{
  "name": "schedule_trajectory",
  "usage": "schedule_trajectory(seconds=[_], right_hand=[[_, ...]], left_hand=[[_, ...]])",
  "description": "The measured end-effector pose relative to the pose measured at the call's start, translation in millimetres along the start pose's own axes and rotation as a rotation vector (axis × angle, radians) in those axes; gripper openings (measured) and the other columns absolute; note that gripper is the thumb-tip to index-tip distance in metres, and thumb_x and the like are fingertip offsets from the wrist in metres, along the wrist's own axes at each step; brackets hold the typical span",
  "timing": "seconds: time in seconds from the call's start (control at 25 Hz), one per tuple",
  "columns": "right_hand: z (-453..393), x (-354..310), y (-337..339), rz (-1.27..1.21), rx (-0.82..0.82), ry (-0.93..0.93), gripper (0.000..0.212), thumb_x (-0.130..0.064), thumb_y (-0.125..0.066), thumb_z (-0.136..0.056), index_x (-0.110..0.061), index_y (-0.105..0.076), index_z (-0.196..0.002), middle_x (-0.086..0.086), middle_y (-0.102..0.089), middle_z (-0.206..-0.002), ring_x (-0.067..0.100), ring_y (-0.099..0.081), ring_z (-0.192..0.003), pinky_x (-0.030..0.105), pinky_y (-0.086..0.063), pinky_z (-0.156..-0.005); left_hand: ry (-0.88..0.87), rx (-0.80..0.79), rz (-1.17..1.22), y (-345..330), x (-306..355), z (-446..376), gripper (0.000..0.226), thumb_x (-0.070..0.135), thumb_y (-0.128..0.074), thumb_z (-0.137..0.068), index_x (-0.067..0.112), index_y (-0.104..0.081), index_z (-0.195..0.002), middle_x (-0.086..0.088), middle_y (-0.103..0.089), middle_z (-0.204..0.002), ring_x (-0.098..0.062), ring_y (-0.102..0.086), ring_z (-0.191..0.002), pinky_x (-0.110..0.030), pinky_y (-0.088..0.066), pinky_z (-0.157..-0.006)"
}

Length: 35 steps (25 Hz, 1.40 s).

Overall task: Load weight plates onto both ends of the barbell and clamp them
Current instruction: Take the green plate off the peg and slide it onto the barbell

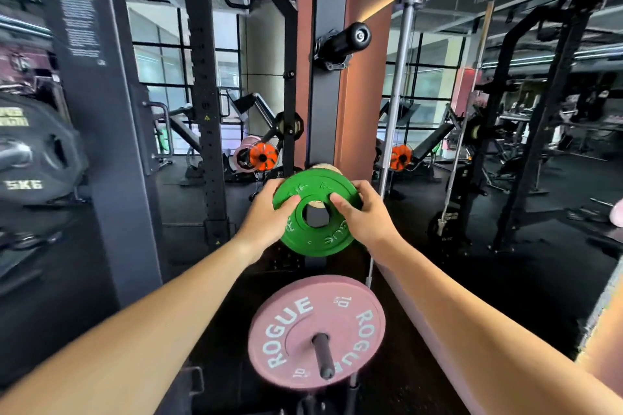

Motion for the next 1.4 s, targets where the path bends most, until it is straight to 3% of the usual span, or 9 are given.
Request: schedule_trajectory(seconds=[0.24, 0.44, 0.64, 0.8, 0.96, 1.04, 1.2, 1.28, 1.4], right_hand=[[33, -69, -98, -0.151, -0.069, 0.035, 0.020, -0.022, -0.070, -0.094, -0.018, -0.058, -0.109, -0.010, -0.063, -0.095, 0.015, -0.064, -0.091, 0.031, -0.057, -0.083], [70, -128, -211, -0.253, -0.194, 0.063, 0.020, -0.018, -0.071, -0.093, -0.015, -0.062, -0.111, -0.001, -0.069, -0.094, 0.016, -0.066, -0.085, 0.029, -0.058, -0.077], [119, -188, -324, -0.314, -0.314, 0.121, 0.018, -0.018, -0.070, -0.094, -0.017, -0.061, -0.108, -0.002, -0.067, -0.093, 0.008, -0.063, -0.078, 0.016, -0.053, -0.064], [163, -224, -406, -0.356, -0.444, 0.089, 0.020, -0.023, -0.069, -0.095, -0.019, -0.060, -0.113, 0.000, -0.070, -0.100, 0.016, -0.068, -0.085, 0.032, -0.058, -0.075], [191, -237, -466, -0.318, -0.491, 0.097, 0.017, -0.025, -0.068, -0.095, -0.022, -0.059, -0.110, 0.001, -0.069, -0.104, 0.017, -0.066, -0.089, 0.040, -0.059, -0.086], [200, -238, -492, -0.291, -0.498, 0.098, 0.016, -0.025, -0.067, -0.095, -0.023, -0.059, -0.109, 0.003, -0.068, -0.107, 0.021, -0.067, -0.096, 0.044, -0.058, -0.090], [203, -236, -520, -0.269, -0.445, 0.148, 0.015, -0.023, -0.068, -0.094, -0.023, -0.057, -0.105, 0.000, -0.069, -0.102, 0.023, -0.068, -0.100, 0.047, -0.056, -0.092], [199, -236, -525, -0.245, -0.405, 0.198, 0.017, -0.024, -0.068, -0.094, -0.023, -0.056, -0.105, -0.003, -0.067, -0.100, 0.019, -0.066, -0.096, 0.045, -0.056, -0.091], [191, -233, -530, -0.229, -0.368, 0.183, 0.017, -0.025, -0.065, -0.096, -0.021, -0.054, -0.109, -0.004, -0.066, -0.100, 0.017, -0.064, -0.094, 0.042, -0.055, -0.090]], left_hand=[[-0.012, 0.133, -0.092, 116, 31, 43, 0.036, 0.020, -0.059, -0.101, 0.021, -0.054, -0.136, 0.003, -0.067, -0.120, -0.013, -0.065, -0.109, -0.034, -0.055, -0.093], [-0.042, 0.261, -0.206, 243, 50, 94, 0.030, 0.020, -0.059, -0.101, 0.021, -0.055, -0.130, 0.005, -0.067, -0.112, -0.006, -0.065, -0.098, -0.016, -0.051, -0.074], [-0.049, 0.366, -0.356, 371, 68, 151, 0.027, 0.020, -0.059, -0.100, 0.020, -0.056, -0.127, 0.003, -0.067, -0.112, -0.015, -0.065, -0.102, -0.022, -0.051, -0.080], [-0.056, 0.462, -0.495, 461, 72, 200, 0.026, 0.020, -0.060, -0.100, 0.022, -0.056, -0.125, 0.010, -0.066, -0.105, -0.007, -0.065, -0.095, -0.002, -0.044, -0.068], [-0.010, 0.496, -0.481, 520, 58, 227, 0.032, 0.018, -0.060, -0.100, 0.019, -0.056, -0.132, 0.002, -0.068, -0.117, -0.015, -0.065, -0.106, -0.034, -0.053, -0.095], [0.012, 0.511, -0.457, 542, 47, 234, 0.035, 0.016, -0.060, -0.100, 0.019, -0.055, -0.134, 0.002, -0.067, -0.118, -0.014, -0.065, -0.107, -0.037, -0.053, -0.098], [0.048, 0.537, -0.349, 562, 30, 231, 0.032, 0.014, -0.057, -0.101, 0.028, -0.054, -0.130, 0.012, -0.061, -0.105, 0.018, -0.057, -0.099, -0.028, -0.051, -0.086], [0.067, 0.518, -0.253, 567, 22, 221, 0.033, 0.018, -0.057, -0.101, 0.034, -0.053, -0.130, 0.008, -0.063, -0.109, 0.003, -0.064, -0.103, -0.041, -0.061, -0.079], [0.107, 0.446, -0.188, 570, 17, 204, 0.035, 0.022, -0.055, -0.103, 0.037, -0.051, -0.134, 0.004, -0.064, -0.121, -0.020, -0.070, -0.100, -0.040, -0.063, -0.058]])
Point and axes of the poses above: each hand's wrist, its own z-axis away from the middle knuckle, its own y-axis out of the back of the hand, x = y × z, the point moved 3 cm from there along -z, towards the middle knuckle
